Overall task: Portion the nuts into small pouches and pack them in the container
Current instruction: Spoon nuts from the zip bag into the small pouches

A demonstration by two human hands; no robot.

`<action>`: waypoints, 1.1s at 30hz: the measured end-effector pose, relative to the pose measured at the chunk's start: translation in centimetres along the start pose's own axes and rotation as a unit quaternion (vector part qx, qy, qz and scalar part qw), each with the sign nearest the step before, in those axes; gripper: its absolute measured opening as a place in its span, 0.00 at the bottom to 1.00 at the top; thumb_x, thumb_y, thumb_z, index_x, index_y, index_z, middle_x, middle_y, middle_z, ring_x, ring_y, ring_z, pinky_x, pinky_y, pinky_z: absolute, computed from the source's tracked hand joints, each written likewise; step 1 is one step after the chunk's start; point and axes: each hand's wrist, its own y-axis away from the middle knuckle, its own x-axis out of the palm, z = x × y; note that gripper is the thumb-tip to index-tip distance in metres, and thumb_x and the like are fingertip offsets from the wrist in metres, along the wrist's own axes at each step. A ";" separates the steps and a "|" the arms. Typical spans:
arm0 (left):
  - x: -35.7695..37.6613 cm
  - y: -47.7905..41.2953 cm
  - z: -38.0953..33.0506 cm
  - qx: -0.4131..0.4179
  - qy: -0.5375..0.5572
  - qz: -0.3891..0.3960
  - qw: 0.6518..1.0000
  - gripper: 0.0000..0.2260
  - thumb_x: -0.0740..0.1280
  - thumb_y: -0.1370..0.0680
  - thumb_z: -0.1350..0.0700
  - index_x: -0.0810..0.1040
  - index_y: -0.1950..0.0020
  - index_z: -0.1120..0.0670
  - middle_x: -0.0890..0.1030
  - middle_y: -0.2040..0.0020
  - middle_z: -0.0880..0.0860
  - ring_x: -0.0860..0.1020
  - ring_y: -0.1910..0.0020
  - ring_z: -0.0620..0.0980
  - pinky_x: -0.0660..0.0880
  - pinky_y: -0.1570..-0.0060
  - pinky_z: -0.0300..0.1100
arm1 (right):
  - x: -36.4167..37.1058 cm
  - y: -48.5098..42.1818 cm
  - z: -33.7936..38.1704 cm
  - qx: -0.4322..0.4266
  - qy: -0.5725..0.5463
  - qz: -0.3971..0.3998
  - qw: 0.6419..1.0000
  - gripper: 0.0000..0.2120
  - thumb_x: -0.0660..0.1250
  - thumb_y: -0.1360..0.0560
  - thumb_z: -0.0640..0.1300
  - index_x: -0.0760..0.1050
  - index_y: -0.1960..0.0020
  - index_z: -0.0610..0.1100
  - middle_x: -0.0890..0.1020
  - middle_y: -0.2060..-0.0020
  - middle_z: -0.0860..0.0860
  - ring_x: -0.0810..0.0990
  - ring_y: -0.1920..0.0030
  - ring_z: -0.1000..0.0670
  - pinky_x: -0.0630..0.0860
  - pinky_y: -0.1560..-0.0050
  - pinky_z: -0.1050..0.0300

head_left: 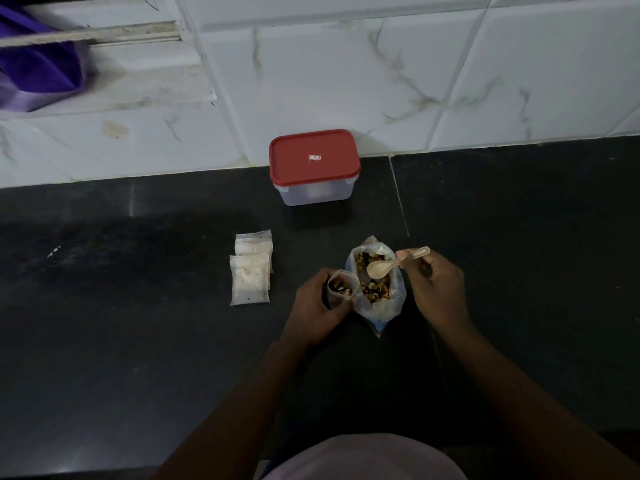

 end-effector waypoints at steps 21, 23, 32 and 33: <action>0.1 0.0 0.2 -0.005 -0.016 0.006 1.000 0.16 0.77 0.25 0.54 0.78 0.39 0.50 0.82 0.44 0.43 0.80 0.43 0.38 0.77 0.46 0.31 | 1.1 -0.7 -1.3 -0.157 0.184 0.086 0.967 0.13 0.70 0.22 0.48 0.82 0.37 0.53 0.82 0.46 0.56 0.76 0.47 0.59 0.75 0.52 0.61; 0.1 -0.1 0.2 -0.006 -0.016 0.008 1.000 0.16 0.77 0.25 0.55 0.78 0.39 0.50 0.82 0.44 0.43 0.80 0.43 0.38 0.77 0.46 0.31 | 1.2 -0.7 -1.1 -0.171 0.209 0.108 0.957 0.13 0.71 0.22 0.47 0.82 0.37 0.51 0.82 0.45 0.55 0.77 0.46 0.56 0.74 0.52 0.60; 0.0 -0.1 0.2 -0.017 -0.008 0.008 1.000 0.16 0.76 0.25 0.54 0.78 0.39 0.48 0.82 0.43 0.43 0.80 0.43 0.39 0.77 0.46 0.33 | -0.6 -0.6 -1.1 -0.195 0.211 0.118 0.950 0.11 0.69 0.22 0.51 0.83 0.40 0.54 0.80 0.49 0.60 0.74 0.50 0.61 0.70 0.54 0.66; 0.0 -0.1 0.3 -0.018 -0.006 0.008 1.000 0.16 0.76 0.25 0.54 0.78 0.39 0.49 0.82 0.43 0.43 0.80 0.42 0.38 0.77 0.45 0.33 | -0.6 -0.7 -1.0 -0.195 0.207 0.108 0.953 0.11 0.69 0.22 0.51 0.83 0.41 0.54 0.80 0.50 0.60 0.75 0.51 0.60 0.72 0.54 0.64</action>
